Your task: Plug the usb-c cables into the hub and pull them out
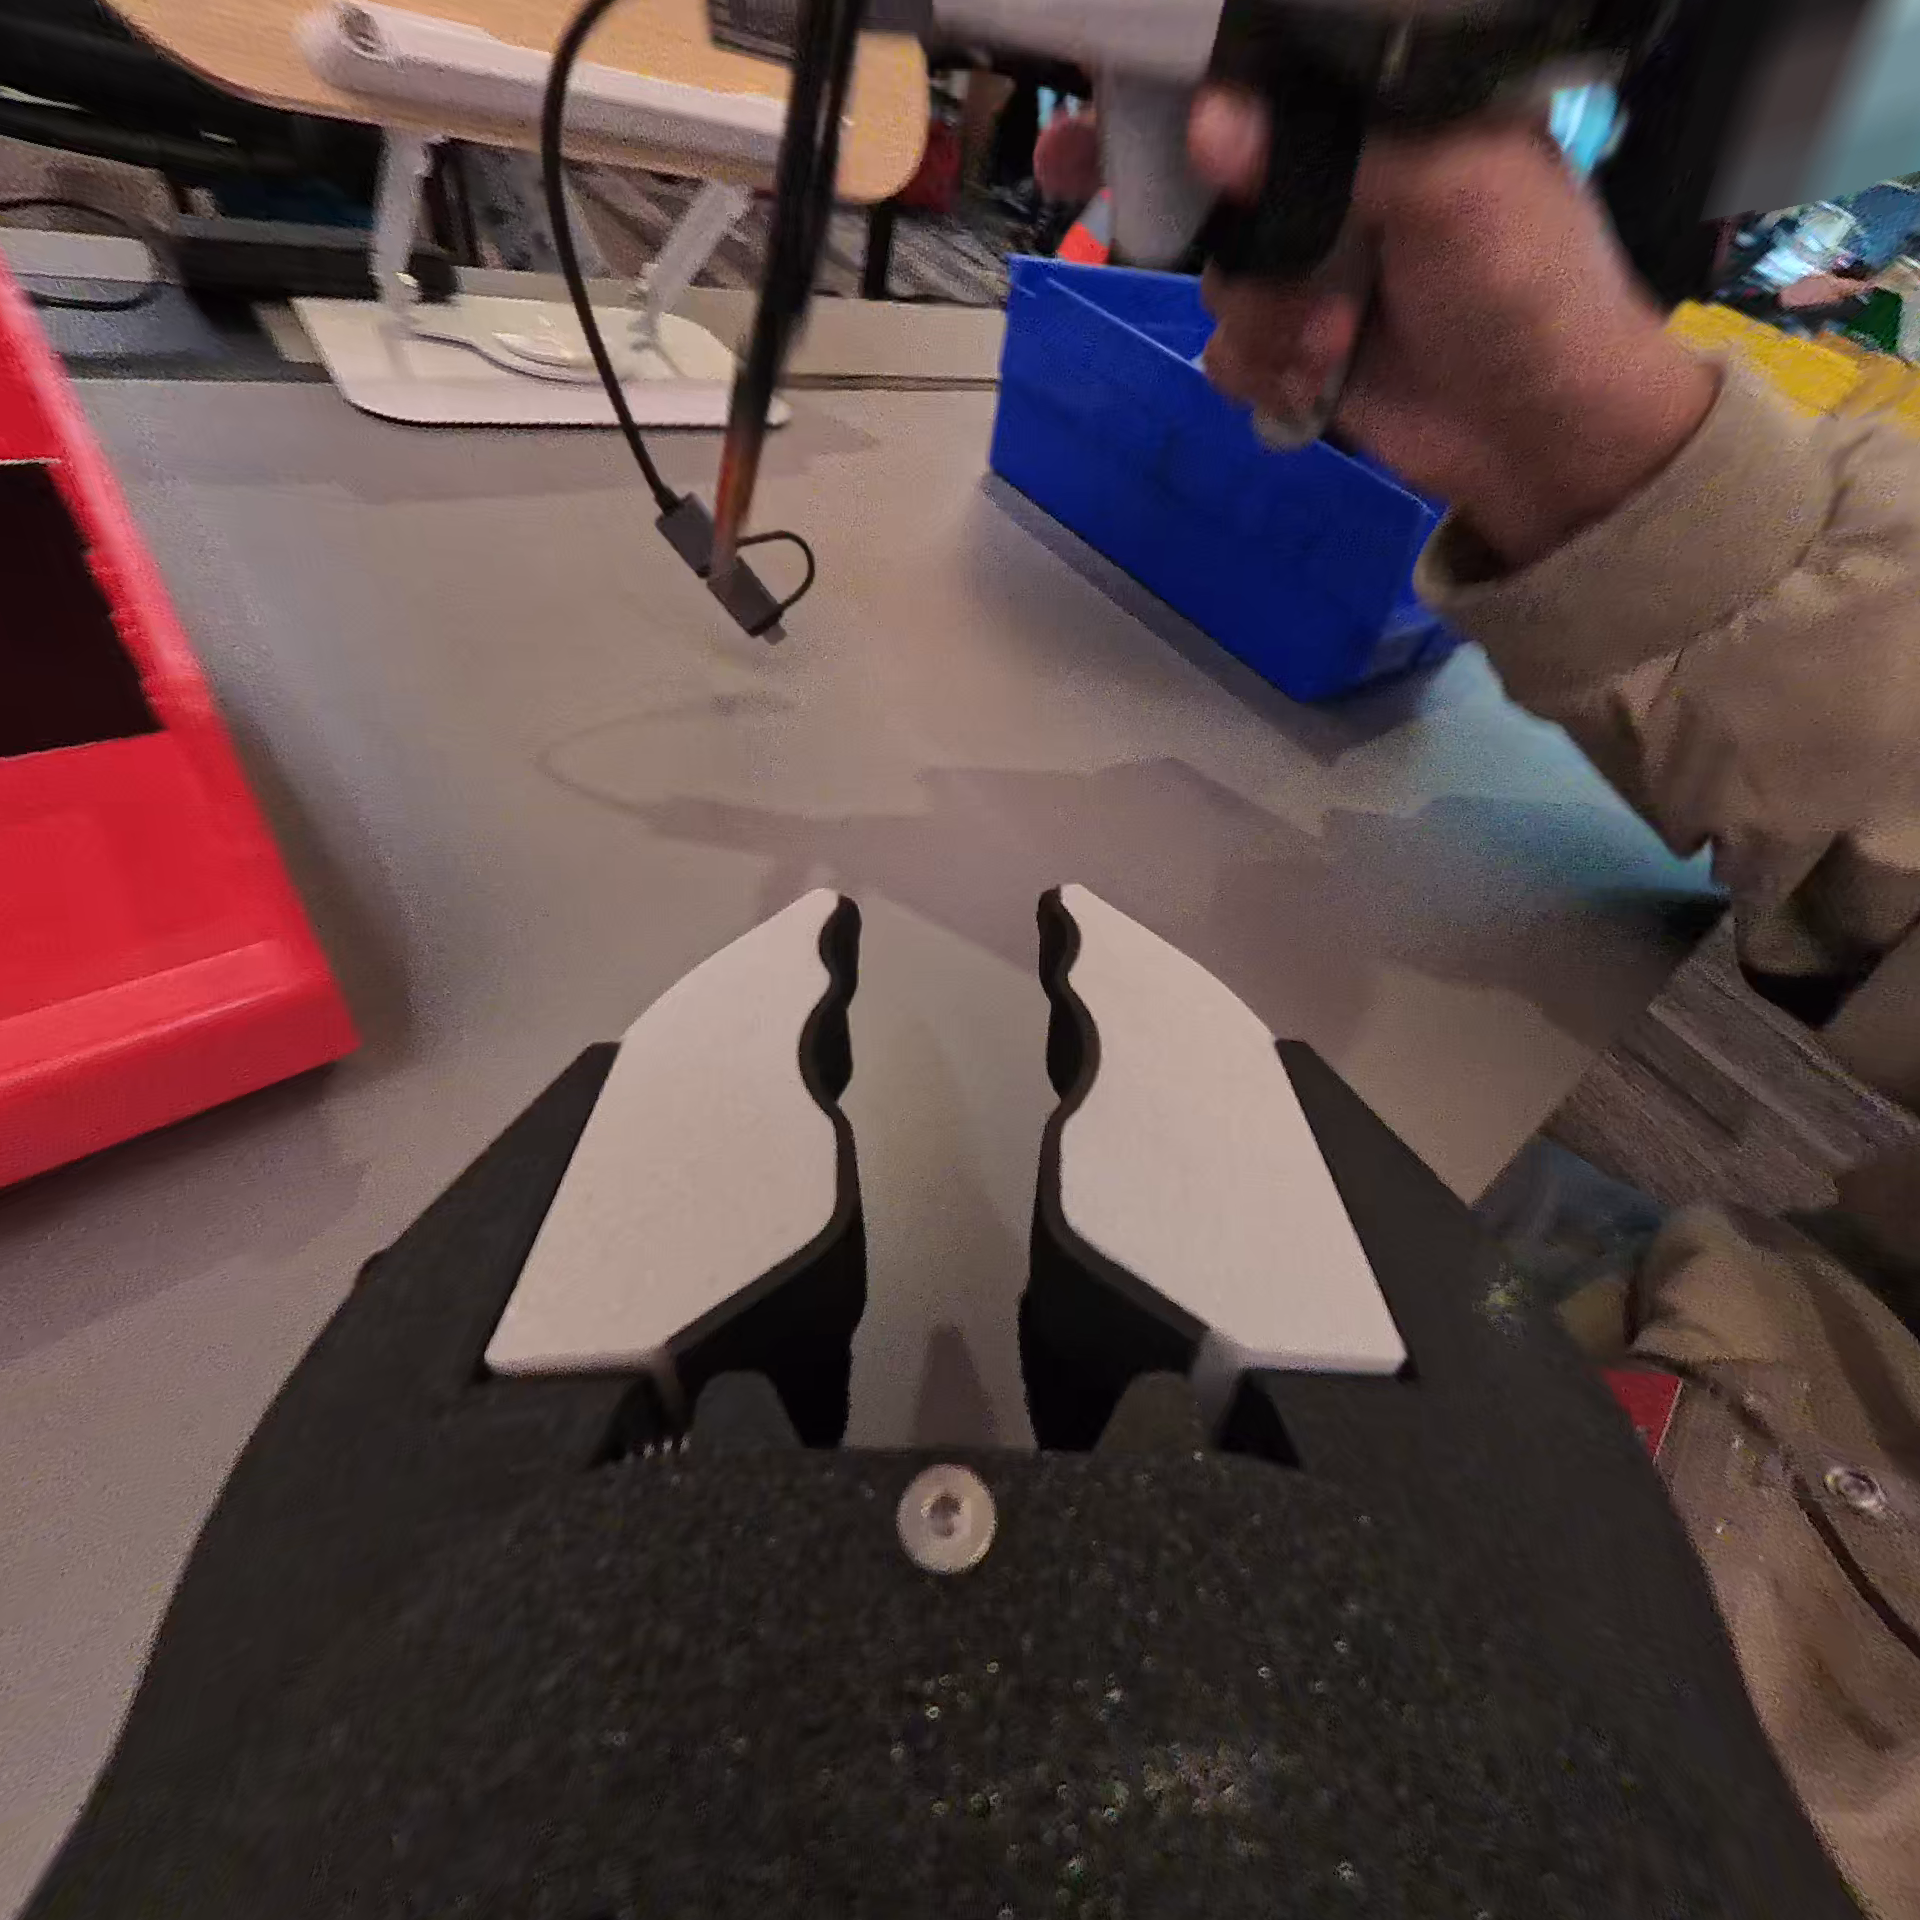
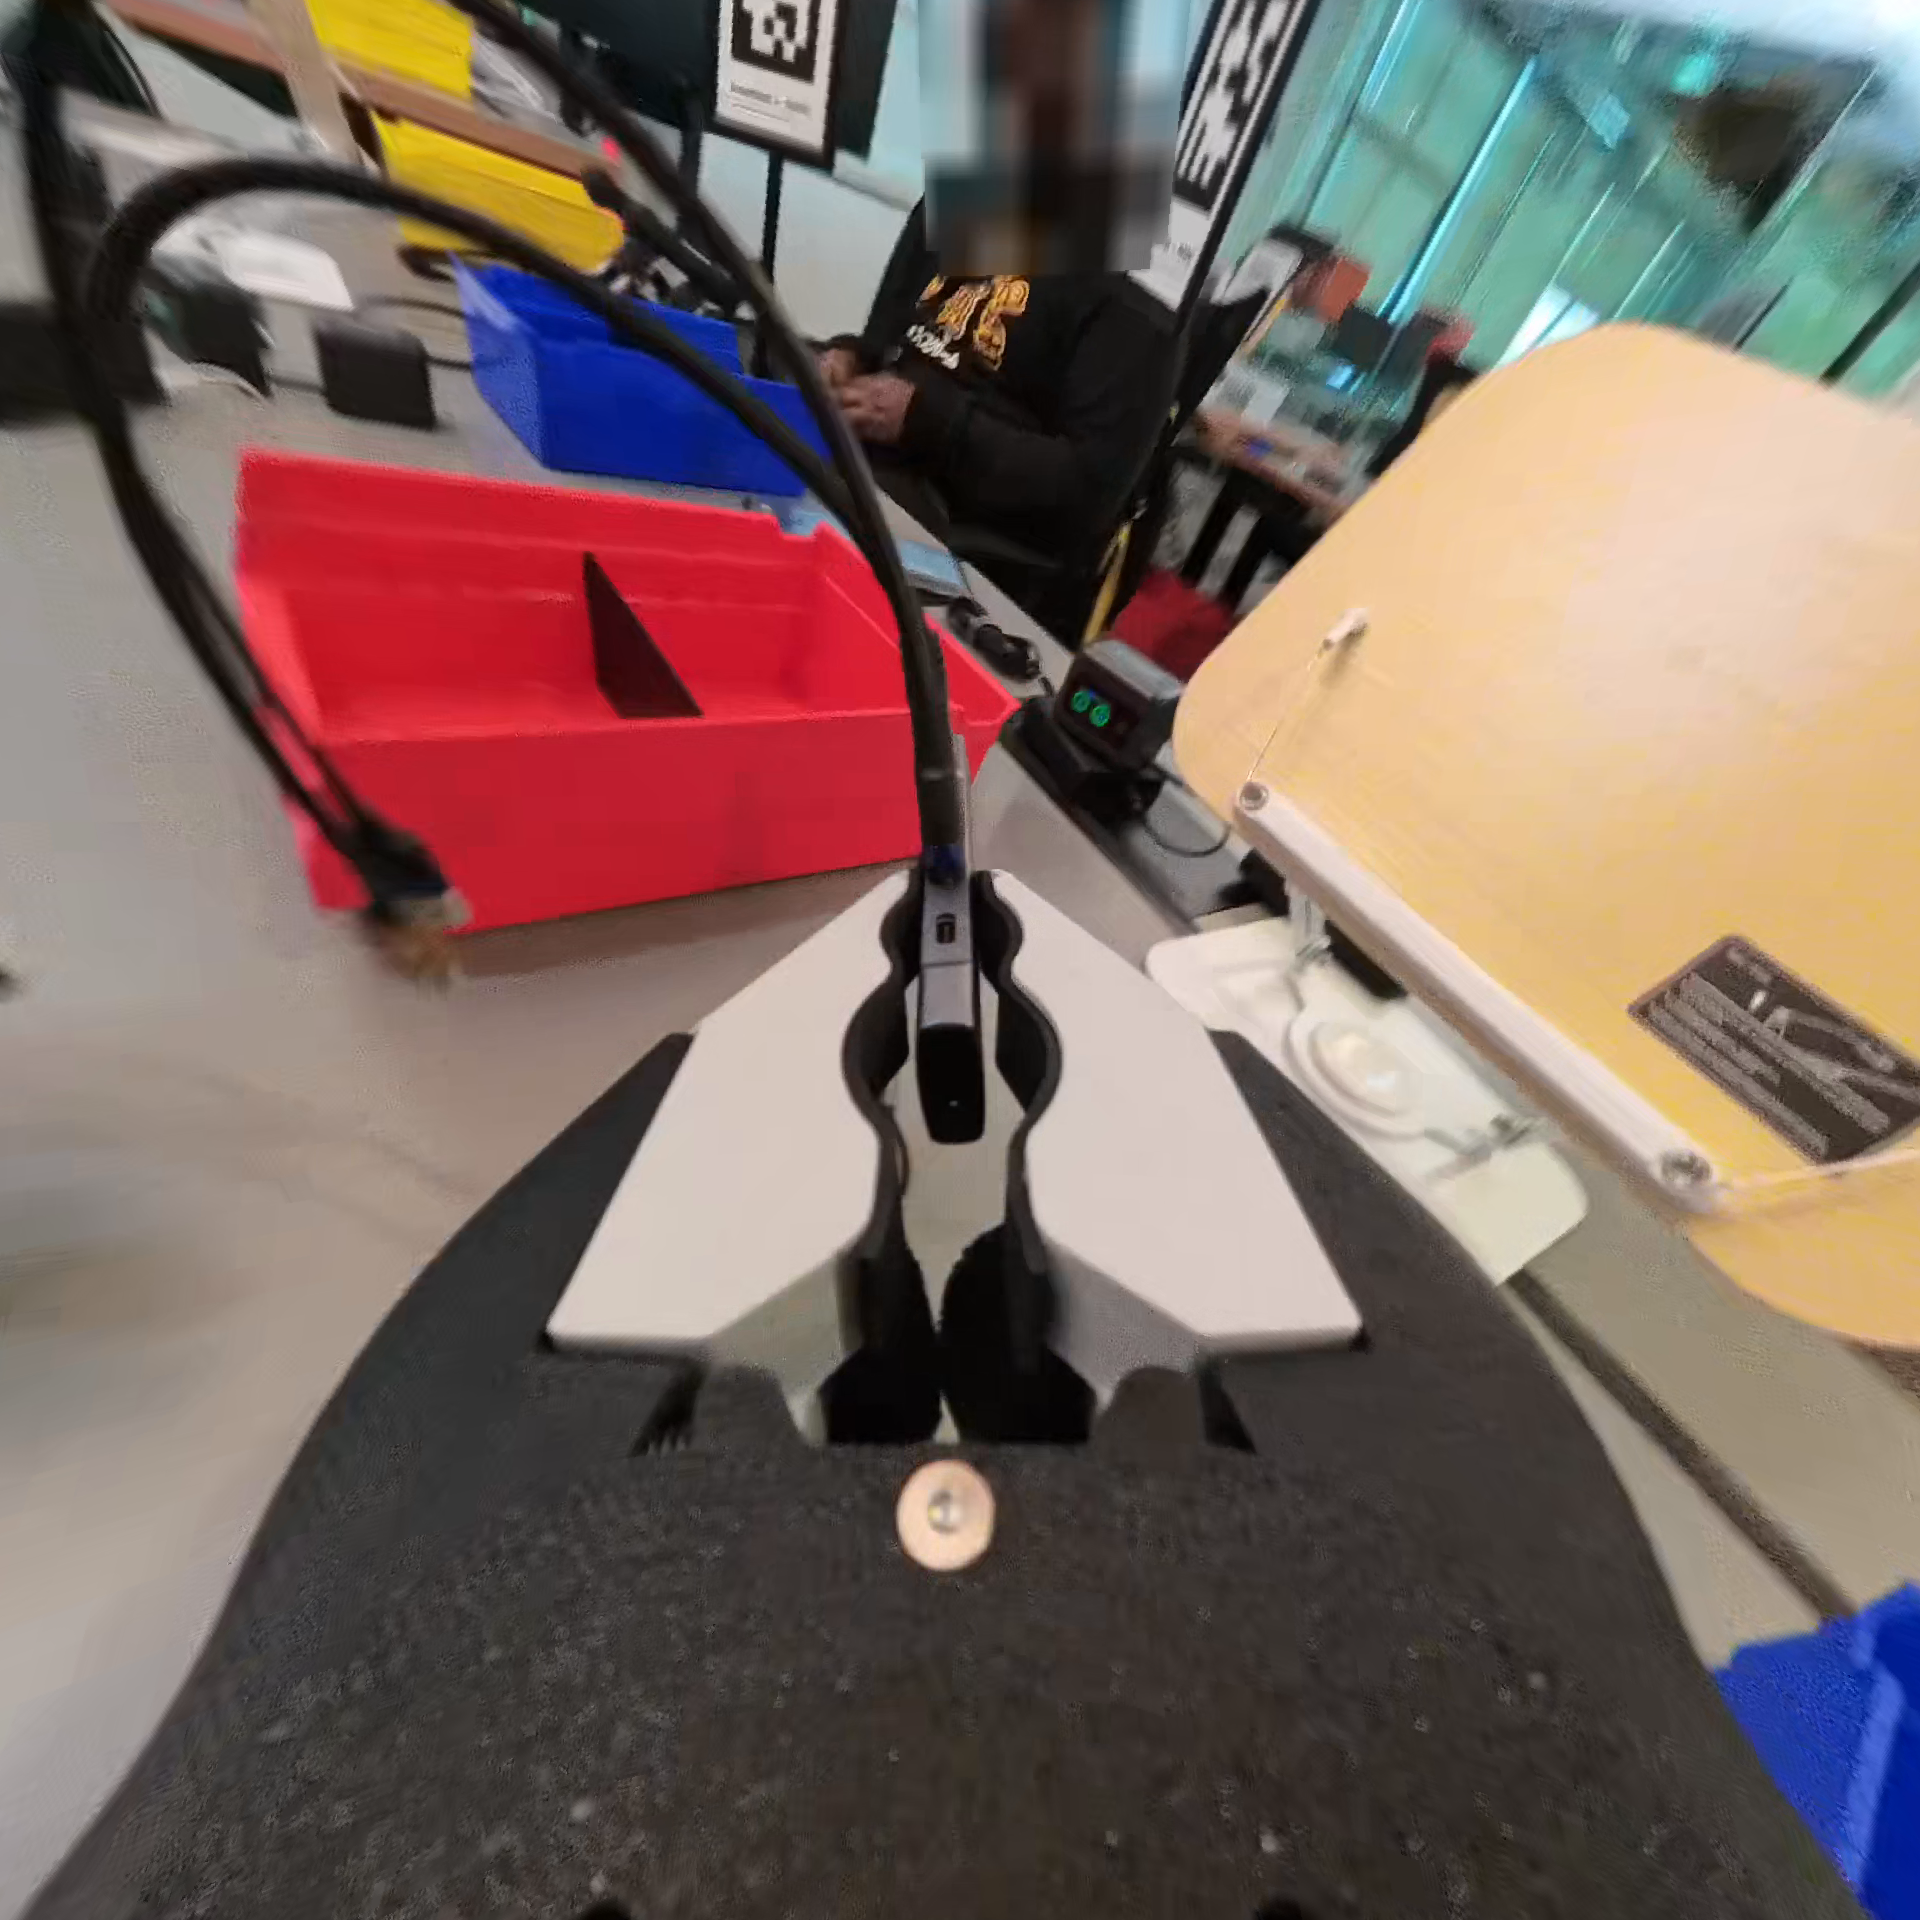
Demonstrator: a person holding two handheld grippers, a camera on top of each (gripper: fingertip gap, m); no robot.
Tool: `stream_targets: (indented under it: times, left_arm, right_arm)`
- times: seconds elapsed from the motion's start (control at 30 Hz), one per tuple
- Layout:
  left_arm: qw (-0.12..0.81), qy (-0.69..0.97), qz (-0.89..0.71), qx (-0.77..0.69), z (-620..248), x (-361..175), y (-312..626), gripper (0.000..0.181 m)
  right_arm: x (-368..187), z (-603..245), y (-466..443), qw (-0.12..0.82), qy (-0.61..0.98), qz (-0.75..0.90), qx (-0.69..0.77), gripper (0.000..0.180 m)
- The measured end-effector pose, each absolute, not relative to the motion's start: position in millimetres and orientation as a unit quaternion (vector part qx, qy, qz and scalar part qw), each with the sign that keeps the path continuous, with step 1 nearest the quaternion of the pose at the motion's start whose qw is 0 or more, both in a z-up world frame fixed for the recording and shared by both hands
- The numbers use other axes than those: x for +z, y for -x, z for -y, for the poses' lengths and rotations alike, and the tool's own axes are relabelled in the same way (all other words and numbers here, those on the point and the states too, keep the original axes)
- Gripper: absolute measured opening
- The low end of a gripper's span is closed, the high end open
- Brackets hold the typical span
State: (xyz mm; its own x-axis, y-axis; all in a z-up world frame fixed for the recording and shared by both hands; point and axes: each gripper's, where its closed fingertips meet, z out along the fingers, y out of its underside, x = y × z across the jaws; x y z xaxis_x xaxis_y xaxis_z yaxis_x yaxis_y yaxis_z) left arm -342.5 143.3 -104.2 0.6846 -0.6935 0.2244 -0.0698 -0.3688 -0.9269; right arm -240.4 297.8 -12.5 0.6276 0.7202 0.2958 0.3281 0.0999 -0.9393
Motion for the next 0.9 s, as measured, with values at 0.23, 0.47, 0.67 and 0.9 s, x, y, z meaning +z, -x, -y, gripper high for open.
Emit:
stream_targets:
  times: [0.23, 0.47, 0.67, 0.9]
  left_arm:
    - [0.477, 0.766, -0.310, -0.299, -126, -115, 328, 0.027]
    - [0.472, 0.766, -0.318, -0.300, -128, -115, 327, 0.026]
    - [0.464, 0.767, -0.318, -0.310, -127, -116, 324, 0.025]
    - [0.456, 0.774, -0.317, -0.304, -129, -122, 324, 0.025]
  right_arm:
    - [63, -284, 157, 0.521, 0.728, 0.330, 0.298, 0.009]
    - [118, -296, 34, 0.546, 0.743, 0.263, 0.283, 0.009]
    - [100, -317, -58, 0.546, 0.774, 0.213, 0.240, 0.009]
    - [19, -361, -107, 0.529, 0.794, 0.187, 0.232, 0.009]
